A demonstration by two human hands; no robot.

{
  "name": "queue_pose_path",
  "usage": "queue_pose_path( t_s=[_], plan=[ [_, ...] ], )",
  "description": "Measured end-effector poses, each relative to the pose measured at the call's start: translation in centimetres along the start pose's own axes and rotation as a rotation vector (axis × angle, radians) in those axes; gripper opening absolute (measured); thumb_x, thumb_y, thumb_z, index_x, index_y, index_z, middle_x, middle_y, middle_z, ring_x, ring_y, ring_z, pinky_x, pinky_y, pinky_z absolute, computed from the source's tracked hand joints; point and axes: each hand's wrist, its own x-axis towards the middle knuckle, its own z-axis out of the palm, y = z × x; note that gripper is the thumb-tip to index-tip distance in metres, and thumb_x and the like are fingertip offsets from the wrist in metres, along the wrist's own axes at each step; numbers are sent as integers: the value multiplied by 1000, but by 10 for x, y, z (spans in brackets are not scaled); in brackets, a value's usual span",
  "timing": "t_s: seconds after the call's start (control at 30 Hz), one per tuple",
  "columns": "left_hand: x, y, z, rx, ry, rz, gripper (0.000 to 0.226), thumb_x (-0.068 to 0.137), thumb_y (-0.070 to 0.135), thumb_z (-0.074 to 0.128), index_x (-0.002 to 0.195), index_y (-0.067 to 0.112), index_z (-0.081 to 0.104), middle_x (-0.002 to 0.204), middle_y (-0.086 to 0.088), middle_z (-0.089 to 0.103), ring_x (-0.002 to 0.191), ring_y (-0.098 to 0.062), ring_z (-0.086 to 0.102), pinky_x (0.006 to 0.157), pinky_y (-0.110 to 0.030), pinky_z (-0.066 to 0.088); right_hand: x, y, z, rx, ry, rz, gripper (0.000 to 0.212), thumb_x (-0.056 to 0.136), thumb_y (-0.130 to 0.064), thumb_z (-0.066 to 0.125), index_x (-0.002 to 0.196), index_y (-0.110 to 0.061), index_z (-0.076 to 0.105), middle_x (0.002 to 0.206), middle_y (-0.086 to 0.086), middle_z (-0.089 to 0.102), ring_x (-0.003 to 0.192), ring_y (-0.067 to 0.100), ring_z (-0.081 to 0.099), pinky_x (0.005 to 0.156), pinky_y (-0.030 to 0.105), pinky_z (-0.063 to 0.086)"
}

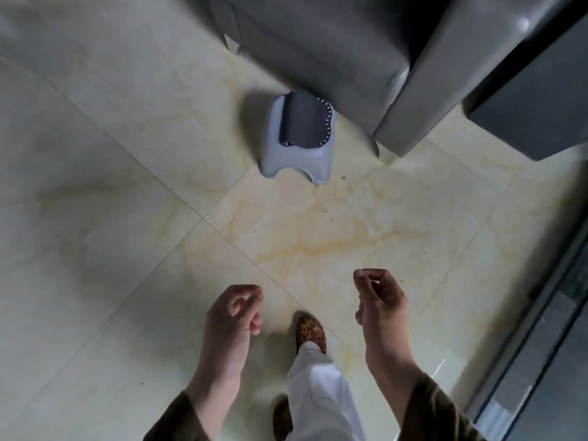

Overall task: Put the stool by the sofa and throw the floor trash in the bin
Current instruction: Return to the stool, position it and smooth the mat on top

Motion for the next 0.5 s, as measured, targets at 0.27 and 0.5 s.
queue_pose_path(
  t_s=[0.27, 0.5],
  plan=[
    [98, 88, 20, -8, 1, -33, 28, 102, 14, 61, 76, 10, 69, 43, 9, 47, 50, -14, 44, 57, -25, 40, 85, -73, 81, -10, -36, -27, 40, 98, -30, 63, 84, 7, 61, 58, 9, 32, 54, 21, 26, 49, 30, 26],
    [170, 145, 22, -23, -61, -55, 37, 101, 25, 64, 70, 7, 67, 47, 4, 47, 45, -9, 43, 60, -30, 38, 134, -109, 152, -15, 10, -58, 53, 95, -38, 65, 77, 10, 53, 57, 7, 37, 55, 19, 33, 54, 30, 34]
  ],
)
